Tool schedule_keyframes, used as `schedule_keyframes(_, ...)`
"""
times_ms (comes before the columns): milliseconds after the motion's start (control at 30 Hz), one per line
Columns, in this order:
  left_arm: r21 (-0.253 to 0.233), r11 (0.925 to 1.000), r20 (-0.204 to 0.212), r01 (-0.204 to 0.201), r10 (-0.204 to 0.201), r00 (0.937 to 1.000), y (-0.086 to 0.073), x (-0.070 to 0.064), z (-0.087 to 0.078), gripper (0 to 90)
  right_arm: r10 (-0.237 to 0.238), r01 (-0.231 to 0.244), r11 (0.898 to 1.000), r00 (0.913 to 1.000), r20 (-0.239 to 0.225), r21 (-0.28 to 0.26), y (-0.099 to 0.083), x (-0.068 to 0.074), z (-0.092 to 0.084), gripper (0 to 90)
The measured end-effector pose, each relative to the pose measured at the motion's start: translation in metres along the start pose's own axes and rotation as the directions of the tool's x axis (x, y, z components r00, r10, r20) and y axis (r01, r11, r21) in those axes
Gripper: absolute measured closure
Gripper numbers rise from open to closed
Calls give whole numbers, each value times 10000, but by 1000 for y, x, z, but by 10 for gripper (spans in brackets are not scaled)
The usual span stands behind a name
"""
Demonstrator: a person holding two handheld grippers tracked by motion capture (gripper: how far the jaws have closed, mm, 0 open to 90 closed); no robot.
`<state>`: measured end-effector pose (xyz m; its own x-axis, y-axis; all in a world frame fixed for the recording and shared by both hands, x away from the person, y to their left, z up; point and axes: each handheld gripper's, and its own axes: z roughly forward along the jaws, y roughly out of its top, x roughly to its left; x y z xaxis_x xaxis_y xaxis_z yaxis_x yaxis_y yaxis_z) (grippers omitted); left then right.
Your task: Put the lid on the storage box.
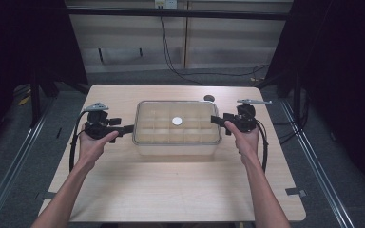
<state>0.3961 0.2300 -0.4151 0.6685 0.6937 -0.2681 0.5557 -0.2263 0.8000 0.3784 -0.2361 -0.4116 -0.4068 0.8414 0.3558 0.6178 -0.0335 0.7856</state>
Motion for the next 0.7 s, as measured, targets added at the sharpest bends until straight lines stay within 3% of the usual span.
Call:
schedule_keyframes(133, -61, 9998, 336, 191, -189, 9993, -6, 1, -11, 281, -6, 3, 9998, 9998, -175, -200, -8, 0, -13, 310)
schedule_keyframes(267, 2, 10000, 258, 87, -87, 9996, -13, 0, -17, 251, -87, 75, 9992, 9995, -297, -400, -16, 0, -27, 319)
schedule_keyframes(333, -111, 9998, 626, 192, -185, 9979, -17, -2, -23, 235, -187, 179, 9993, 9996, -221, -335, -19, 2, -32, 319)
schedule_keyframes(467, 15, 9989, 48, -470, 470, 9989, -21, -11, -33, 258, -392, 384, 9989, 9987, -315, -269, -30, 7, -41, 319)
schedule_keyframes(700, 101, 9975, -306, -693, 696, 9971, -37, -21, -45, 254, -609, 602, 9981, 9973, -407, -159, -45, 18, -51, 312)
